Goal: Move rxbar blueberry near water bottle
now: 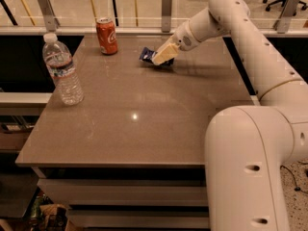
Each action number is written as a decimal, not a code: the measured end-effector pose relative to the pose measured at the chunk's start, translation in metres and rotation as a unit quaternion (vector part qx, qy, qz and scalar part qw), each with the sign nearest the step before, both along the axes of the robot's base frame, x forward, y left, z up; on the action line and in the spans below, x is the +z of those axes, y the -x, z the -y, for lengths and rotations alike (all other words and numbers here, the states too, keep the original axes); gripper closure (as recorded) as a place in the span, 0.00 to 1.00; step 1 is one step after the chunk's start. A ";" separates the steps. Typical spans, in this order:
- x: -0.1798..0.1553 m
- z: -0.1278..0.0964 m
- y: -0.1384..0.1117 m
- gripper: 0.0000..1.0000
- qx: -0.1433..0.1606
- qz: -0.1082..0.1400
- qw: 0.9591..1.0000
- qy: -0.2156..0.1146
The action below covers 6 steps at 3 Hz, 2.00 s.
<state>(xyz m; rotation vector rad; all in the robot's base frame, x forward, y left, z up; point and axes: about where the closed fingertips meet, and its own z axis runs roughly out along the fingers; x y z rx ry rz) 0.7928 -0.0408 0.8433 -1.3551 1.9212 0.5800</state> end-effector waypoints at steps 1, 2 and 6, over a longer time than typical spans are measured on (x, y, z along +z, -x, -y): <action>0.013 -0.014 0.009 1.00 0.005 0.003 1.000 -0.003; 0.022 -0.025 0.022 1.00 0.003 0.005 1.000 0.002; 0.022 -0.062 0.108 1.00 0.062 -0.009 0.998 0.022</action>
Offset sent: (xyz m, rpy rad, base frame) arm -0.0517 0.0369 0.0323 -0.0204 -0.0213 -0.0069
